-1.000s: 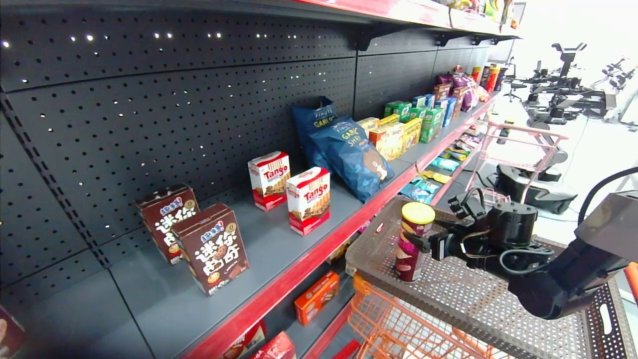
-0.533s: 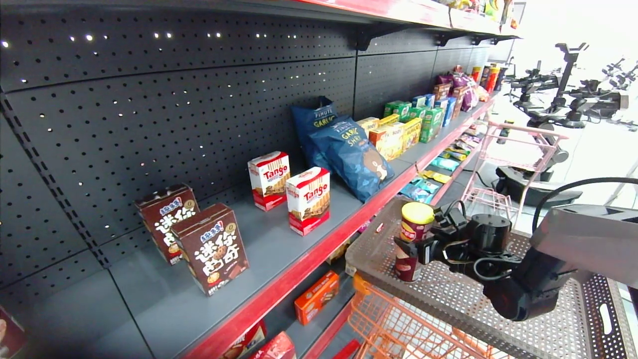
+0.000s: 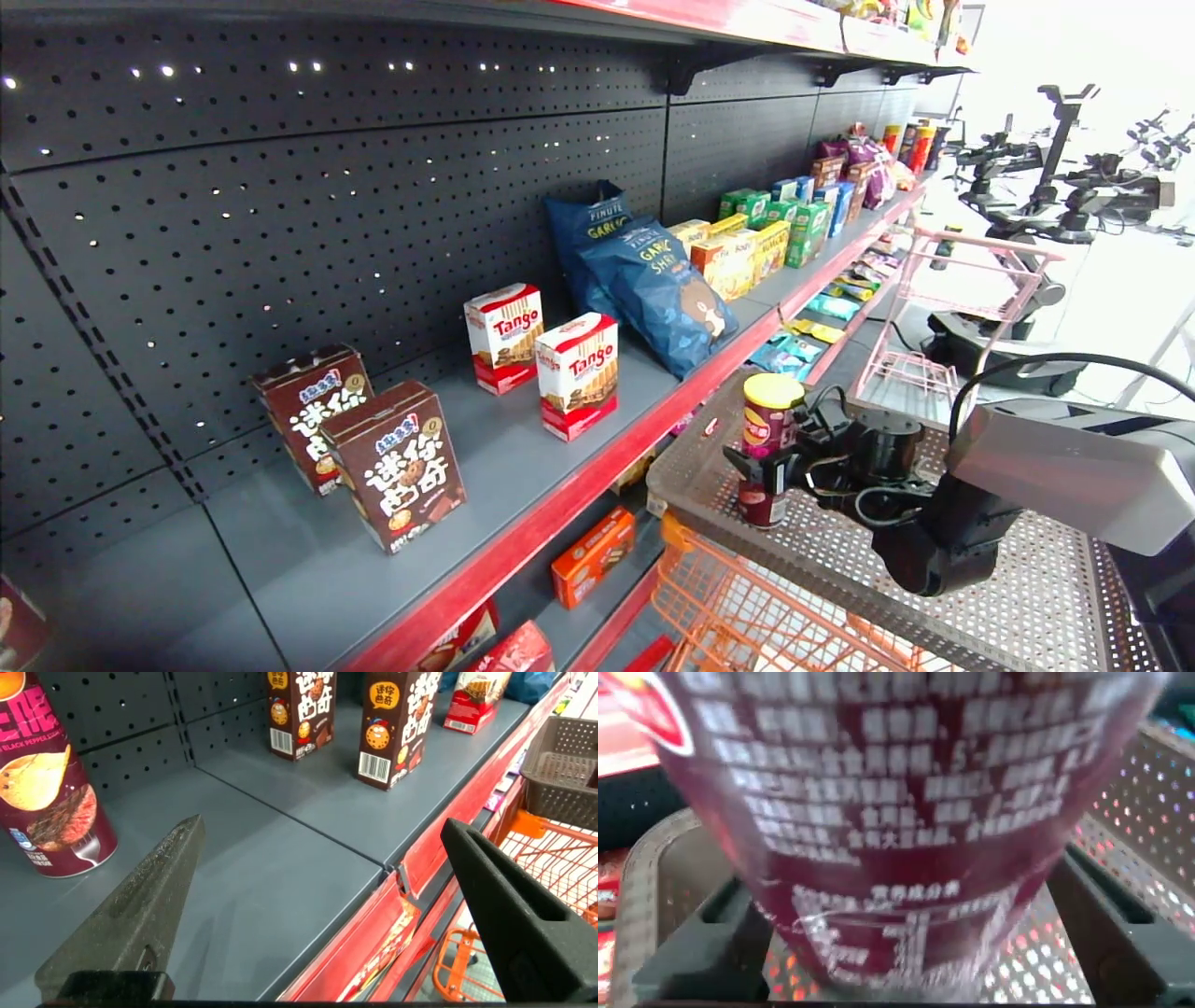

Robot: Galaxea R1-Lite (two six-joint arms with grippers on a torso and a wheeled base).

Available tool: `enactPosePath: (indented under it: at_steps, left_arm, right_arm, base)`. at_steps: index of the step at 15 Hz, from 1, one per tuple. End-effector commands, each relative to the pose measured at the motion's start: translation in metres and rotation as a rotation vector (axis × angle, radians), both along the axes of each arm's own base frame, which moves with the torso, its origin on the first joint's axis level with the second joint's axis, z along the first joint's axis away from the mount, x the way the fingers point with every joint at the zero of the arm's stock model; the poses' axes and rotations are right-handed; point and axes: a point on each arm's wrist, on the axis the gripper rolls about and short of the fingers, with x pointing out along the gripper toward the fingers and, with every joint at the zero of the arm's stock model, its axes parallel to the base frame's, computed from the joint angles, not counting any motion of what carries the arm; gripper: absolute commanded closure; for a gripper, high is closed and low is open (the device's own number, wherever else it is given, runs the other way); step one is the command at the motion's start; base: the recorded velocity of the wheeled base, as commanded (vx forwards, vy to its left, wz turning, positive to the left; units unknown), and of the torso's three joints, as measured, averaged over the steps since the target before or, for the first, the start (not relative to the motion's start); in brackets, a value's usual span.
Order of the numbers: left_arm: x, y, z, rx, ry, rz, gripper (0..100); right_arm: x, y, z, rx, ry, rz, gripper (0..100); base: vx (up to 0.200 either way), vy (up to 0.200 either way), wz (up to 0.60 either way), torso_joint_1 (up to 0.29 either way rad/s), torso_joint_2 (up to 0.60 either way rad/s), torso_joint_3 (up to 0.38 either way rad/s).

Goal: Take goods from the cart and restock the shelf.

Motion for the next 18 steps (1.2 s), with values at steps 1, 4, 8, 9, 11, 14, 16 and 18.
enactPosePath:
  at_steps: [1, 4, 8, 9, 11, 14, 16, 18]
  left_arm:
    - [0.000, 0.000, 0.000, -0.001, 0.001, 0.001, 0]
    - [0.000, 0.000, 0.000, 0.001, 0.001, 0.001, 0]
    - [0.000, 0.000, 0.000, 0.001, 0.001, 0.001, 0]
    - [0.000, 0.000, 0.000, -0.001, 0.001, 0.001, 0]
    - [0.000, 0.000, 0.000, -0.001, 0.001, 0.001, 0]
    - [0.000, 0.000, 0.000, -0.001, 0.001, 0.001, 0]
    - [0.000, 0.000, 0.000, 0.001, 0.001, 0.001, 0]
    - [0.000, 0.000, 0.000, -0.001, 0.001, 0.001, 0]
  right_arm:
    - [0.004, 0.002, -0.006, -0.002, 0.003, 0.006, 100]
    - [0.004, 0.002, 0.001, 0.001, -0.009, 0.005, 100]
    - [-0.004, -0.002, 0.048, 0.019, -0.085, -0.008, 100]
    - [-0.010, -0.005, 0.062, 0.013, -0.072, -0.026, 100]
    - [-0.032, -0.010, 0.098, 0.012, -0.045, -0.095, 100]
    - [-0.094, -0.018, 0.151, 0.040, -0.031, -0.198, 100]
    - [-0.154, -0.031, 0.161, 0.028, -0.024, -0.259, 100]
    - [-0.205, -0.052, 0.154, 0.011, -0.010, -0.332, 100]
  base:
    - [0.000, 0.000, 0.00, 0.000, 0.00, 0.000]
    - [0.000, 0.000, 0.00, 0.000, 0.00, 0.000]
    - [0.000, 0.000, 0.00, 0.000, 0.00, 0.000]
    - [0.000, 0.000, 0.00, 0.000, 0.00, 0.000]
    - [0.000, 0.000, 0.00, 0.000, 0.00, 0.000]
    - [0.000, 0.000, 0.00, 0.000, 0.00, 0.000]
    - [0.000, 0.000, 0.00, 0.000, 0.00, 0.000]
    - [0.000, 0.000, 0.00, 0.000, 0.00, 0.000]
